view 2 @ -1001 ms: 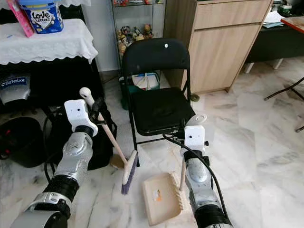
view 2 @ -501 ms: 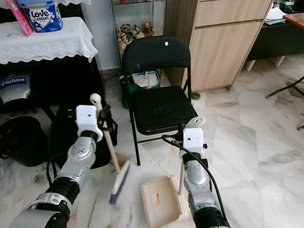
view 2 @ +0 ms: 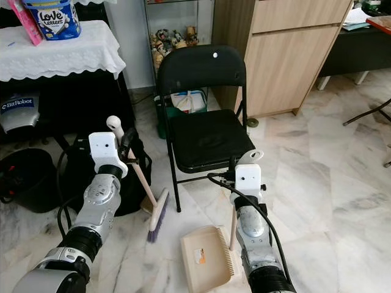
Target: Sweep floor
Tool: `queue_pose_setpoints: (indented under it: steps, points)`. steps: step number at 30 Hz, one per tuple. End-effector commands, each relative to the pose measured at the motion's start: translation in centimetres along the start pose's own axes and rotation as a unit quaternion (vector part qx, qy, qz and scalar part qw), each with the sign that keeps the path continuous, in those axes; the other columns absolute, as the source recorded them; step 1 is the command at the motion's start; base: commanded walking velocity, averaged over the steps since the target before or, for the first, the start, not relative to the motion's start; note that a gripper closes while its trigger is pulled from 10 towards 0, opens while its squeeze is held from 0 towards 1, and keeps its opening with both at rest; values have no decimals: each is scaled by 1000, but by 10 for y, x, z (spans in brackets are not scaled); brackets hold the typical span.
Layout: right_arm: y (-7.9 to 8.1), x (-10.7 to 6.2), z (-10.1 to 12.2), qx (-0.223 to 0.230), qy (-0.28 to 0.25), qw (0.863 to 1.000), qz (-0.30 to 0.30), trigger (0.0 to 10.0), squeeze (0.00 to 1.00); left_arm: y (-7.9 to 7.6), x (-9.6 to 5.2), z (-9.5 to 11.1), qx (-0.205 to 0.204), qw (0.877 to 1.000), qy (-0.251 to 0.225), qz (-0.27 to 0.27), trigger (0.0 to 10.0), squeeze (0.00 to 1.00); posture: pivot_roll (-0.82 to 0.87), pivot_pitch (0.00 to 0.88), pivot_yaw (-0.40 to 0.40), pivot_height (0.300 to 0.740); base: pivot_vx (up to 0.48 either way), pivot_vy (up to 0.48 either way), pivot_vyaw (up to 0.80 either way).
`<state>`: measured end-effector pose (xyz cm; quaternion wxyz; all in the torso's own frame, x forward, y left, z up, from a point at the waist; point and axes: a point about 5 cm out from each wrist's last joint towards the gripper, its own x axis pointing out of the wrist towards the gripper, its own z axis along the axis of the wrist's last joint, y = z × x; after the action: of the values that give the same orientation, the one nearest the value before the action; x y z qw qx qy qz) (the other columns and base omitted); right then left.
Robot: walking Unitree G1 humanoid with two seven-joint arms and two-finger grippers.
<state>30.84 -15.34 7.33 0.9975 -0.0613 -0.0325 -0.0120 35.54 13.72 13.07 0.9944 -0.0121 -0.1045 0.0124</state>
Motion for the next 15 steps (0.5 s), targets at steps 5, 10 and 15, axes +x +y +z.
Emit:
queue_pose_setpoints:
  steps: [5, 10, 15]
  points:
    - [1, 2, 7, 2, -16, 1000, 0, 10000, 0, -11, 7, 15, -5, 999, -35, -17, 10000, 0, -95, 83, 10, 740, 0, 0, 0]
    - [-1, 1, 8, 1, -17, 1000, -3, 10000, 0, -13, 7, 8, 6, 1000, -20, -21, 10000, 0, -102, 84, 13, 740, 0, 0, 0]
    - [-3, 1, 8, 1, -17, 1000, -6, 10000, 0, -13, 4, 6, 3, 999, -17, -29, 10000, 0, -99, 85, 13, 740, 0, 0, 0]
